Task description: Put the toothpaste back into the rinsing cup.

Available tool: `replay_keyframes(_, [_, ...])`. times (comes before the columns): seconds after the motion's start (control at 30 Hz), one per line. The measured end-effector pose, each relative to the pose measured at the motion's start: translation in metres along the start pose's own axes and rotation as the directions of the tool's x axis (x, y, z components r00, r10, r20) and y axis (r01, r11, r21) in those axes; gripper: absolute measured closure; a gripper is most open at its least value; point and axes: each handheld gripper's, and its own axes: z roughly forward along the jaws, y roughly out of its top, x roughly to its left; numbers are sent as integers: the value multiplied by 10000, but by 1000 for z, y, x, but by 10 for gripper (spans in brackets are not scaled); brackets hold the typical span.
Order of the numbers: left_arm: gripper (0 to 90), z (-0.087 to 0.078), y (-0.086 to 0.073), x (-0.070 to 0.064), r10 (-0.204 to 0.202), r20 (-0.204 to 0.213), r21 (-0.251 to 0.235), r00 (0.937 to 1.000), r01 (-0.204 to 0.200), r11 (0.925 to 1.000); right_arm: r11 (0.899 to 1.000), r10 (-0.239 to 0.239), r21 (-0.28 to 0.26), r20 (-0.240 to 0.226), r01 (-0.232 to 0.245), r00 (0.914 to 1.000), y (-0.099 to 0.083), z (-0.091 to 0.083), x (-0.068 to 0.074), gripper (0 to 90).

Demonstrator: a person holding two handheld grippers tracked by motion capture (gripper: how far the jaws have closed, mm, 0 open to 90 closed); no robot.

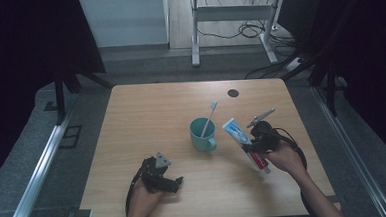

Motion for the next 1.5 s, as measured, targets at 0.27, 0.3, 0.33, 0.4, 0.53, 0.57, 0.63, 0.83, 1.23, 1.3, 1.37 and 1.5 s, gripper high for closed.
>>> replay_keyframes(0.27, [0,0,0,0,0,-2,-3,10000,0,10000,9933,-55,-1156,31,59,10000,-6,-7,0,718])
replay_keyframes(0.3, [0,0,0,0,3,0,-1,10000,-3,10000,9899,-66,-1416,63,74,10000,-6,-8,0,718])
replay_keyframes(0.33, [0,0,0,0,5,-4,-1,10000,-5,10000,9881,-40,-1541,35,45,10000,-6,-9,0,718])
replay_keyframes(0.4, [0,0,0,0,4,-4,0,10000,-4,10000,9857,-26,-1685,46,34,10000,-7,-10,1,718])
replay_keyframes(0.53, [0,0,0,0,18,0,-4,10000,-18,10000,9738,-98,-2271,43,105,9999,-7,-12,2,718])
replay_keyframes(0.57, [0,0,0,0,19,-2,-4,10000,-19,10000,9700,-113,-2428,18,114,9999,-7,-12,2,718])
replay_keyframes(0.63, [0,0,0,0,18,-3,-5,10000,-18,10000,9648,-132,-2624,108,156,9999,-7,-12,4,719])
replay_keyframes(0.83, [0,0,0,0,-1,-8,-19,10000,1,10000,9497,-134,-3127,106,161,9999,-6,-13,5,719])
replay_keyframes(1.23, [0,0,0,0,47,-13,-15,10000,-47,10000,9190,-336,-3928,82,342,9994,4,-21,12,719])
replay_keyframes(1.3, [0,0,0,0,48,-10,-15,10000,-48,10000,9178,-353,-3955,57,346,9994,5,-22,13,719])
replay_keyframes(1.37, [0,0,0,0,48,-10,-16,10000,-48,10000,9151,-351,-4019,27,332,9994,8,-23,14,719])
replay_keyframes(1.5, [0,0,0,0,48,-7,-24,10000,-48,10000,9099,-376,-4134,17,349,9993,14,-25,16,718])
